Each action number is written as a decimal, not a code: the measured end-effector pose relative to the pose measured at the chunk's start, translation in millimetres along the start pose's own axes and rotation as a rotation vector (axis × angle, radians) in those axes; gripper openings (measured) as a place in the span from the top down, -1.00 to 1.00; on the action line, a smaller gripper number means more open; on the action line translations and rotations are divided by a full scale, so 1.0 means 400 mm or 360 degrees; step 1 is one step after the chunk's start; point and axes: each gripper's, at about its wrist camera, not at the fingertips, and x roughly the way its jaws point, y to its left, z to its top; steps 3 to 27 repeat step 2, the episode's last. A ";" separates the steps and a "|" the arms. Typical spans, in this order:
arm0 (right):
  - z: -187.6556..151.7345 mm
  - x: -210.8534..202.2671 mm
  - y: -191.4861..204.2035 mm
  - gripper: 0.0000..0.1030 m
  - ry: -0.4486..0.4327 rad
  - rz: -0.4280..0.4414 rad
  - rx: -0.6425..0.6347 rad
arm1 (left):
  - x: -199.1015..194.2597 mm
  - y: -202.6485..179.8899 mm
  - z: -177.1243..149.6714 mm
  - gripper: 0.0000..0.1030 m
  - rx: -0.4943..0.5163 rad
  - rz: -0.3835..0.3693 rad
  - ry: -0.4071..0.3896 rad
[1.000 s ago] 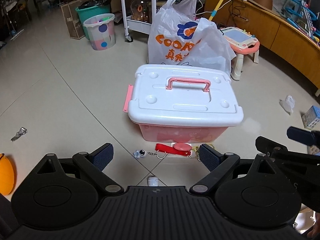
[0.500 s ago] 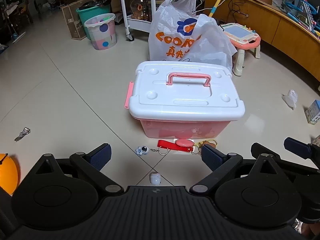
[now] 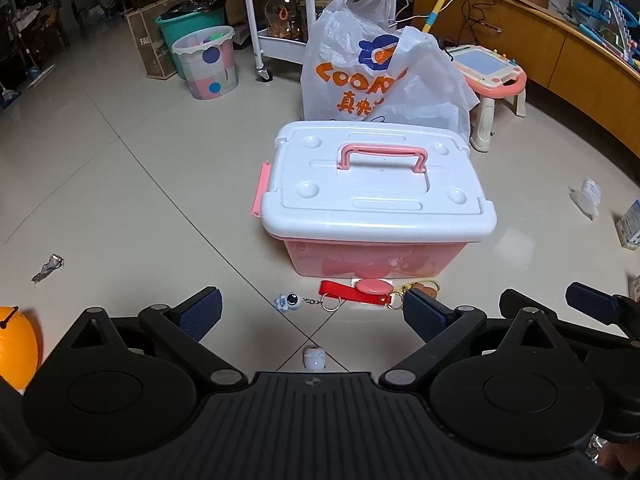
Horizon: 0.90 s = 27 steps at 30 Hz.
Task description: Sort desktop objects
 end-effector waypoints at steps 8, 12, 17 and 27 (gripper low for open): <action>0.003 0.004 -0.004 -0.14 0.0004 0.0004 0.0012 | 0.002 0.000 0.000 -0.93 0.0001 0.0001 -0.0001; 0.003 0.004 -0.004 -0.14 0.0004 0.0004 0.0012 | 0.002 0.000 0.000 -0.93 0.0001 0.0001 -0.0001; 0.003 0.004 -0.004 -0.14 0.0004 0.0004 0.0012 | 0.002 0.000 0.000 -0.93 0.0001 0.0001 -0.0001; 0.003 0.004 -0.004 -0.14 0.0004 0.0004 0.0012 | 0.002 0.000 0.000 -0.93 0.0001 0.0001 -0.0001</action>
